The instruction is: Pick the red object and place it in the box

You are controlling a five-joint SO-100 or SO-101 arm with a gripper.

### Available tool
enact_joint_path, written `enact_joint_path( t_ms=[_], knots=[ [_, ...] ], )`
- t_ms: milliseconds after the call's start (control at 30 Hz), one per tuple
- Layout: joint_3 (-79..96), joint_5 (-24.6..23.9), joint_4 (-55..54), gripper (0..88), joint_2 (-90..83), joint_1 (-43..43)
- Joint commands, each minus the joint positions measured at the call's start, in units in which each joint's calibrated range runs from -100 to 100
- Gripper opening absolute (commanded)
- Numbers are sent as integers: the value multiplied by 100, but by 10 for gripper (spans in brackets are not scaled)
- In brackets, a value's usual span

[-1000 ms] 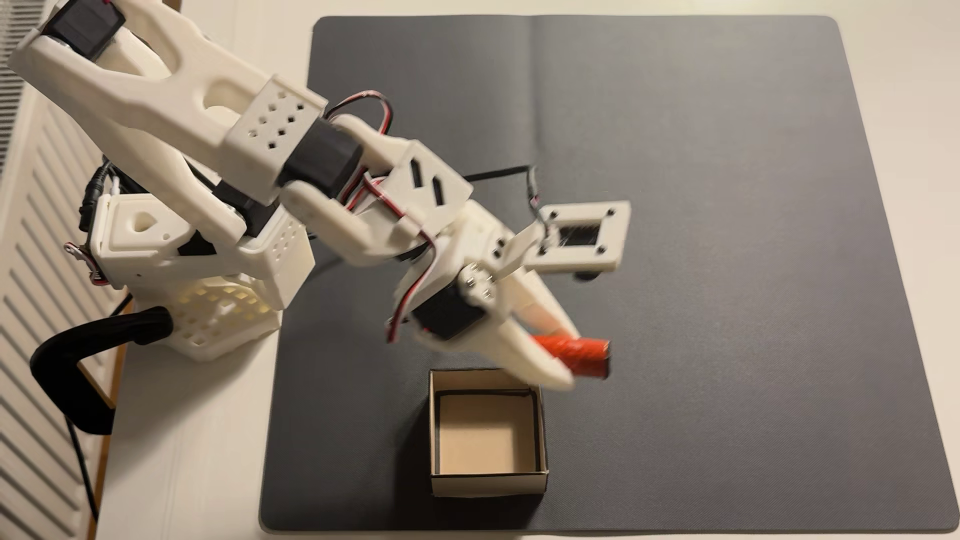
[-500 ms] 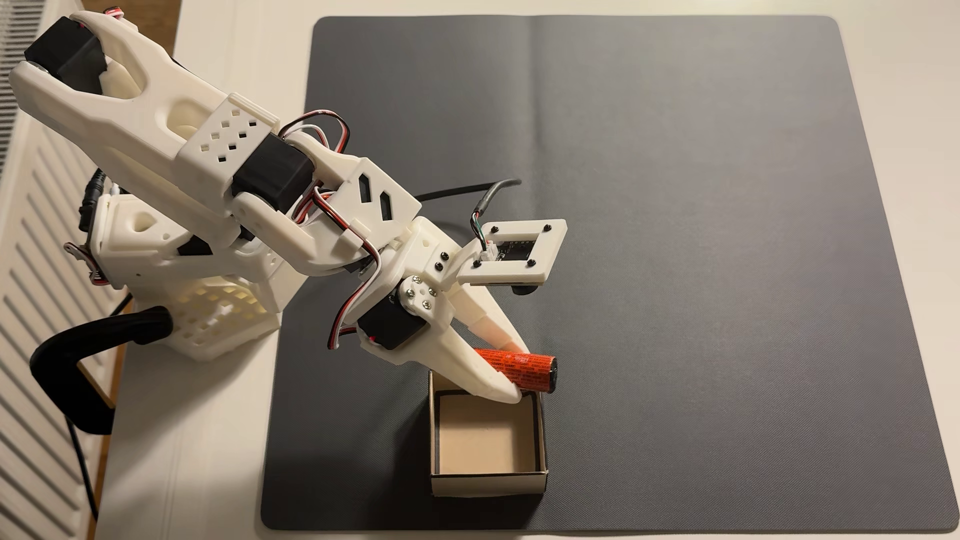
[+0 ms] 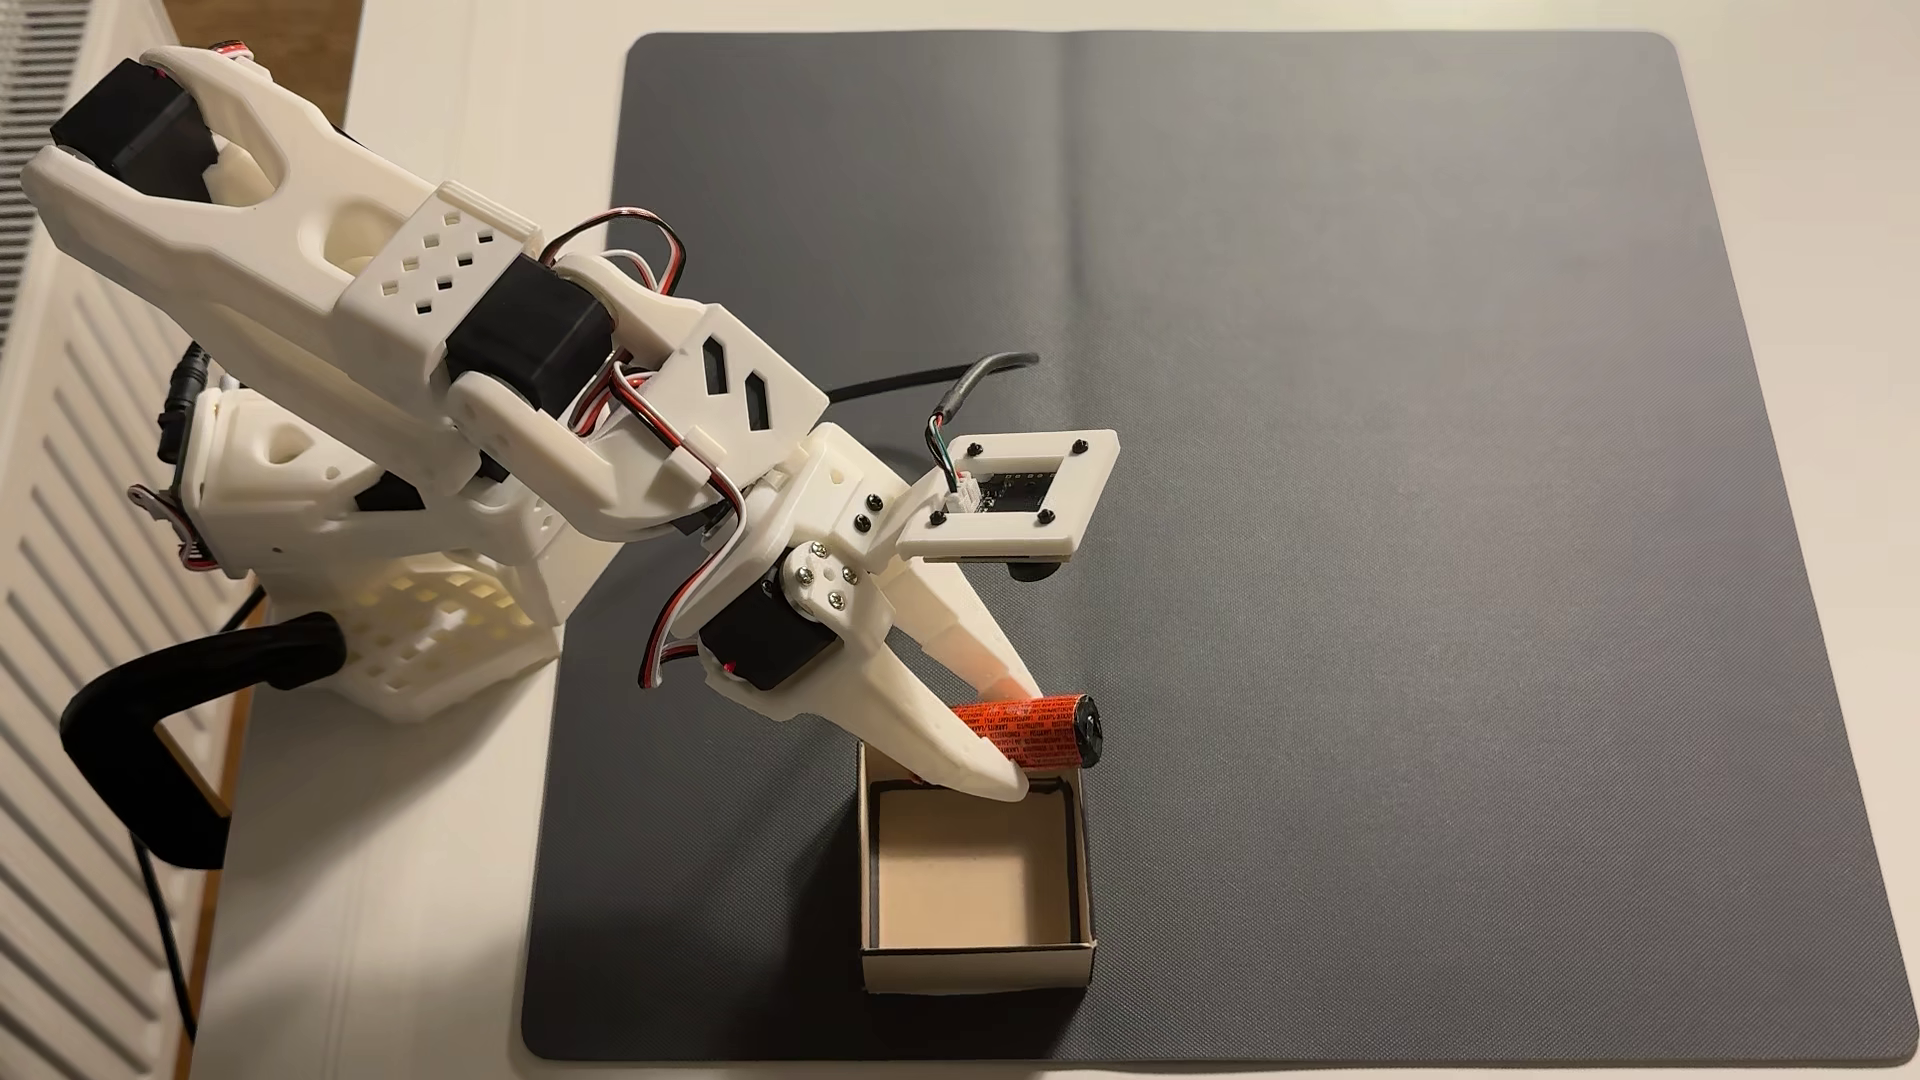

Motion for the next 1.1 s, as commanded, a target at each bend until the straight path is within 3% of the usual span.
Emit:
enact_joint_path(
  t_ms=[0, 333, 500, 567, 700, 1067],
  knots=[
    [-51, -18, 14, 122, -87, 37],
    [-42, -24, 14, 205, -87, -7],
    [-60, -29, 14, 200, -95, -186],
    [-78, -81, 14, 168, -95, -341],
    [-196, -357, 5, 0, -104, -683],
    [-432, -1071, 5, 6, -112, -1967]
  ],
)
